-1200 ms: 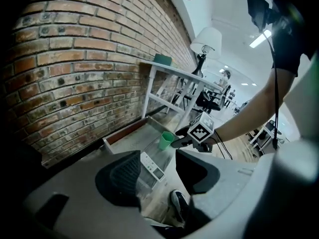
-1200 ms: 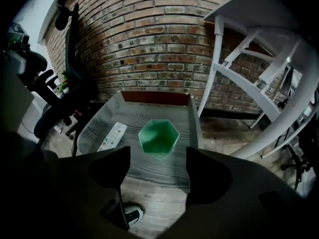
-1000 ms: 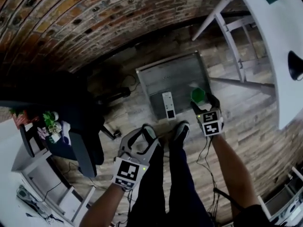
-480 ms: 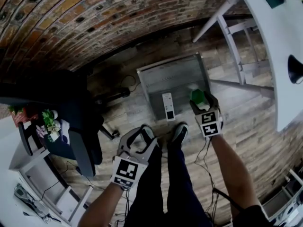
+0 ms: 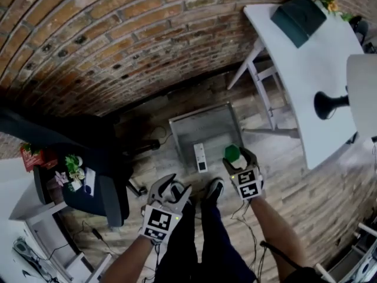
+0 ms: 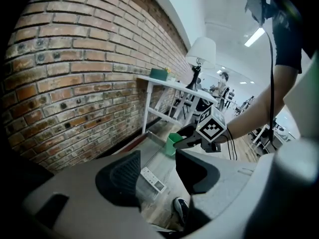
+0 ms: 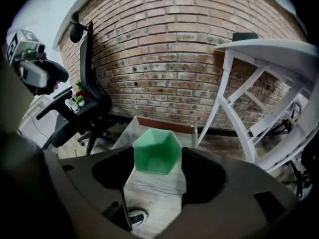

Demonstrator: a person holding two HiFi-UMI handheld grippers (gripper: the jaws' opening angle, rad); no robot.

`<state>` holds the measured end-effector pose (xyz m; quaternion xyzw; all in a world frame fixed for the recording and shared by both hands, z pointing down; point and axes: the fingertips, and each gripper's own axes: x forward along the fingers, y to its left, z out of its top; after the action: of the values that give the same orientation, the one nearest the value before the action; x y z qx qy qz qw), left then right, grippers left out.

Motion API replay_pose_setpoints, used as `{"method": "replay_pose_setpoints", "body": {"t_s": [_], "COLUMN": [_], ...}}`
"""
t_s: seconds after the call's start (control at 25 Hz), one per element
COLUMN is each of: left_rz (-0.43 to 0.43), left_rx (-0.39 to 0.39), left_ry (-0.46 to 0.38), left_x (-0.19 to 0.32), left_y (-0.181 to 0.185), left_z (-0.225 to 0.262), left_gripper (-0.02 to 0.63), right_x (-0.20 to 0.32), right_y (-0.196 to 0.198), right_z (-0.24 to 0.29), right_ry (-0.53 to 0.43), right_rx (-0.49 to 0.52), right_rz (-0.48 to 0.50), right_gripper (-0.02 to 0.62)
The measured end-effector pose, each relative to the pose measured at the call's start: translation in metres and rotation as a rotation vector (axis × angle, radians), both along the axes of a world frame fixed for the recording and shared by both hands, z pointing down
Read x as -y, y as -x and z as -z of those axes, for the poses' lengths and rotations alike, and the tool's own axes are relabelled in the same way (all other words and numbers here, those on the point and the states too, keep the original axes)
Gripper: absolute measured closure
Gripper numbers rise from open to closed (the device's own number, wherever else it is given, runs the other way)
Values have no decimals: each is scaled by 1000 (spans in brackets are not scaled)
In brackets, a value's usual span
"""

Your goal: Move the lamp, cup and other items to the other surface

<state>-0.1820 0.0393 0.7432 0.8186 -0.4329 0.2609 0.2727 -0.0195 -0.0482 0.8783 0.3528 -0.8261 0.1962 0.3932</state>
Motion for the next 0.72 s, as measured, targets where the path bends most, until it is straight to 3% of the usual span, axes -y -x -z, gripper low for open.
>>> {"method": "replay_pose_setpoints", "body": {"t_s": [0.4,0.72], "left_rz": [28,69], "left_rx": [22,42], "left_ry": [-113,-250], "left_x": [5,41], "left_y": [-13,-16], "left_z": [124,225], "left_gripper": [390,390], "right_x": [-19,-10], "right_y": [-14,-39], "right_z": [173,296], "right_ry": [-16,-97], "right_rx": [48,102], "right_rz": [-1,-36], "right_gripper": [295,296]}}
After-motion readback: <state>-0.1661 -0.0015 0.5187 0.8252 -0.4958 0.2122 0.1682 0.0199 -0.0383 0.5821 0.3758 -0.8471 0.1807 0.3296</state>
